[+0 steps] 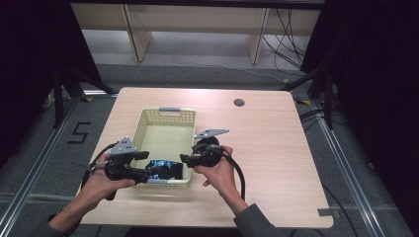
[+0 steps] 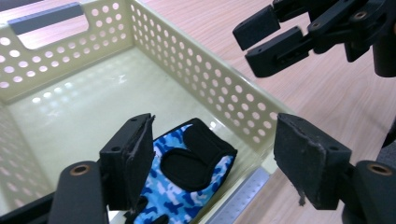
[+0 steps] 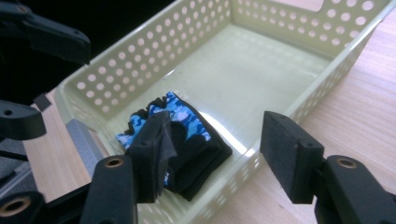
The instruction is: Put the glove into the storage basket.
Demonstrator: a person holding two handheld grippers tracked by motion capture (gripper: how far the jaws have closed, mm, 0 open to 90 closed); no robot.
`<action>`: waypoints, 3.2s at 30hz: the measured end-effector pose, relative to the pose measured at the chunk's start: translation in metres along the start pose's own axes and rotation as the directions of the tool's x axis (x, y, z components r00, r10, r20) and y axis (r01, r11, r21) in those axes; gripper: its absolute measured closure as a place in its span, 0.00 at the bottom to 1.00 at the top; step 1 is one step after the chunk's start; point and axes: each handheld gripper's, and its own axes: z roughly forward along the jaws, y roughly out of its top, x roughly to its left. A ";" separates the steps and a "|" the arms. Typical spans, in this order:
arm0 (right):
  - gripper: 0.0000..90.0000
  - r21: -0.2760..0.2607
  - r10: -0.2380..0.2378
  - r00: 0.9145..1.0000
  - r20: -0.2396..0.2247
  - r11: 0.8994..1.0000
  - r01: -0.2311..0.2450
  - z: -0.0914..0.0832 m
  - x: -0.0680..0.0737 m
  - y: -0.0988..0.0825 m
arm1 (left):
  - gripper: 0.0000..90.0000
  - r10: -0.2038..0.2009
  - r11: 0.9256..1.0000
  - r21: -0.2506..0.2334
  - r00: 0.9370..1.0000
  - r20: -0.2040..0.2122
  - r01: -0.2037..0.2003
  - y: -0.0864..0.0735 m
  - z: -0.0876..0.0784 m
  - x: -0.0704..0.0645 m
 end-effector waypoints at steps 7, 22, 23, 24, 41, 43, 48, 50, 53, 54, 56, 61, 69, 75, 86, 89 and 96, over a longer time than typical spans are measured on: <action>0.44 -0.052 0.002 1.000 0.001 0.999 -0.002 -0.021 -0.010 -0.011 | 0.30 0.021 1.000 -0.023 0.999 0.027 -0.020 -0.003 0.002 -0.019; 0.42 -0.067 0.021 0.998 -0.061 0.997 -0.025 -0.050 -0.017 -0.035 | 0.29 0.064 0.997 -0.043 0.994 0.087 -0.060 -0.009 0.015 -0.055; 0.42 -0.073 0.007 0.998 -0.061 0.997 -0.011 -0.052 -0.019 -0.038 | 0.29 0.058 0.997 -0.061 0.994 0.088 -0.053 -0.010 0.017 -0.057; 0.42 -0.070 0.024 0.998 -0.063 0.997 -0.028 -0.053 -0.017 -0.039 | 0.29 0.071 0.996 -0.058 0.993 0.089 -0.066 -0.010 0.017 -0.057; 0.39 -0.091 0.002 0.998 -0.067 0.996 -0.008 -0.068 -0.027 -0.063 | 0.28 0.088 0.996 -0.041 0.987 0.132 -0.083 -0.024 0.017 -0.075; 0.39 -0.088 0.047 0.997 -0.068 0.995 -0.052 -0.071 -0.025 -0.065 | 0.28 0.085 0.996 -0.053 0.987 0.139 -0.078 -0.025 0.018 -0.078; 0.37 -0.099 0.041 0.997 -0.069 0.994 -0.048 -0.075 -0.027 -0.071 | 0.27 0.091 0.996 -0.037 0.985 0.146 -0.086 -0.029 0.017 -0.081; 0.36 -0.108 0.048 0.997 -0.066 0.993 -0.055 -0.077 -0.027 -0.074 | 0.27 0.087 0.996 -0.042 0.985 0.147 -0.081 -0.031 0.018 -0.082; 0.35 -0.103 0.046 0.997 -0.066 0.993 -0.052 -0.078 -0.028 -0.077 | 0.26 0.070 0.997 -0.050 0.985 0.155 -0.063 -0.033 0.019 -0.084; 0.35 -0.107 0.046 0.996 -0.071 0.993 -0.054 -0.078 -0.028 -0.078 | 0.26 0.085 0.996 -0.037 0.983 0.164 -0.080 -0.034 0.018 -0.083; 0.33 -0.108 0.035 0.997 -0.070 0.993 -0.042 -0.078 -0.028 -0.080 | 0.25 0.076 0.997 -0.035 0.984 0.160 -0.071 -0.036 0.019 -0.084; 0.32 -0.103 0.055 0.996 -0.075 0.993 -0.063 -0.080 -0.026 -0.085 | 0.25 0.081 0.997 -0.032 0.982 0.172 -0.076 -0.039 0.019 -0.084; 0.30 -0.080 0.022 0.998 -0.061 0.996 -0.027 -0.079 -0.027 -0.095 | 0.24 0.086 0.996 -0.028 0.977 0.194 -0.082 -0.046 0.025 -0.089; 0.30 -0.085 0.017 0.997 -0.069 0.996 -0.022 -0.079 -0.028 -0.103 | 0.24 0.096 0.995 -0.005 0.975 0.201 -0.097 -0.053 0.025 -0.089; 0.30 -0.057 0.036 0.997 -0.072 0.998 -0.041 -0.077 -0.025 -0.115 | 0.24 0.101 0.994 0.022 0.972 0.214 -0.108 -0.066 0.024 -0.086; 0.29 -0.061 0.021 0.997 -0.075 0.998 -0.025 -0.077 -0.025 -0.117 | 0.22 0.095 0.995 0.019 0.972 0.214 -0.101 -0.069 0.025 -0.084; 0.25 -0.058 0.026 0.997 -0.078 0.998 -0.030 -0.080 -0.020 -0.122 | 0.21 0.087 0.995 0.019 0.974 0.211 -0.093 -0.075 0.028 -0.084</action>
